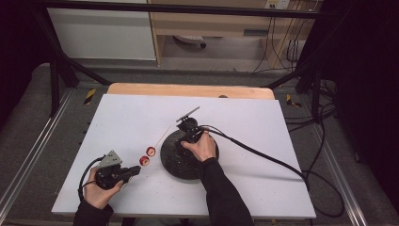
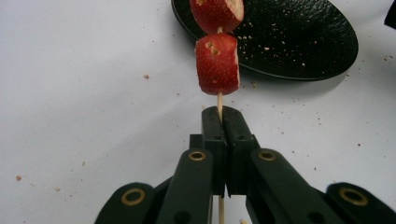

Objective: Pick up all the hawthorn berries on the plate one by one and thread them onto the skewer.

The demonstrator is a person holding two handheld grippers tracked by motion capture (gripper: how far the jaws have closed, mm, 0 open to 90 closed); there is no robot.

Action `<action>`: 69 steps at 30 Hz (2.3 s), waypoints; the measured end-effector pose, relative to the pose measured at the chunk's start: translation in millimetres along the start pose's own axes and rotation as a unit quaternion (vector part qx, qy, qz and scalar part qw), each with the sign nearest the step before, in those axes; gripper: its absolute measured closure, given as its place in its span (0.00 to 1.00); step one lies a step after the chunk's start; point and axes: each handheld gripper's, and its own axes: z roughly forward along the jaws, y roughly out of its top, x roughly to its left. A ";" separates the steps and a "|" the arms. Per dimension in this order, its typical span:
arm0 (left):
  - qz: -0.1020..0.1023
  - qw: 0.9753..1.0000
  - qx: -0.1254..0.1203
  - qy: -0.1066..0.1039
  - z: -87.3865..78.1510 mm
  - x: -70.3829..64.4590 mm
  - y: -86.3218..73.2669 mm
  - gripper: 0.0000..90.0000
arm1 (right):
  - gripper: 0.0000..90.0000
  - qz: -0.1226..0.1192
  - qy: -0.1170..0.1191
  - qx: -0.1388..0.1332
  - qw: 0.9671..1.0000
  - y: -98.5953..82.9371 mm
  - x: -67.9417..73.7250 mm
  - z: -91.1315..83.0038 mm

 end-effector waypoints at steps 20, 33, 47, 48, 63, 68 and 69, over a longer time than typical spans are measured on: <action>0.010 1.000 0.005 -0.004 4.3 -7.0 0.7 0.98 | 0.70 0.025 0.028 -0.097 0.995 -41.9 -7.4 -45.1; 0.015 1.000 0.004 -0.006 7.1 -13.3 2.0 0.98 | 0.70 0.061 0.060 -0.188 0.978 -83.5 -17.6 -59.1; 0.020 1.000 -0.001 -0.007 14.2 -25.0 5.5 0.98 | 0.70 0.107 0.081 -0.292 0.947 -118.1 -27.5 -62.7; 0.021 1.000 0.000 -0.007 15.4 -26.7 6.0 0.98 | 0.70 0.108 0.082 -0.298 0.945 -120.0 -27.6 -62.7; 0.030 0.999 -0.007 -0.010 25.0 -46.1 16.4 0.98 | 0.70 0.139 0.089 -0.378 0.911 -130.6 -30.6 -69.2; 0.034 0.999 -0.009 -0.010 27.3 -51.0 20.0 0.98 | 0.70 0.147 0.089 -0.399 0.901 -128.8 -31.4 -72.6; 0.035 0.999 -0.009 -0.011 28.1 -52.0 20.4 0.98 | 0.70 0.149 0.090 -0.403 0.899 -128.4 -31.6 -73.3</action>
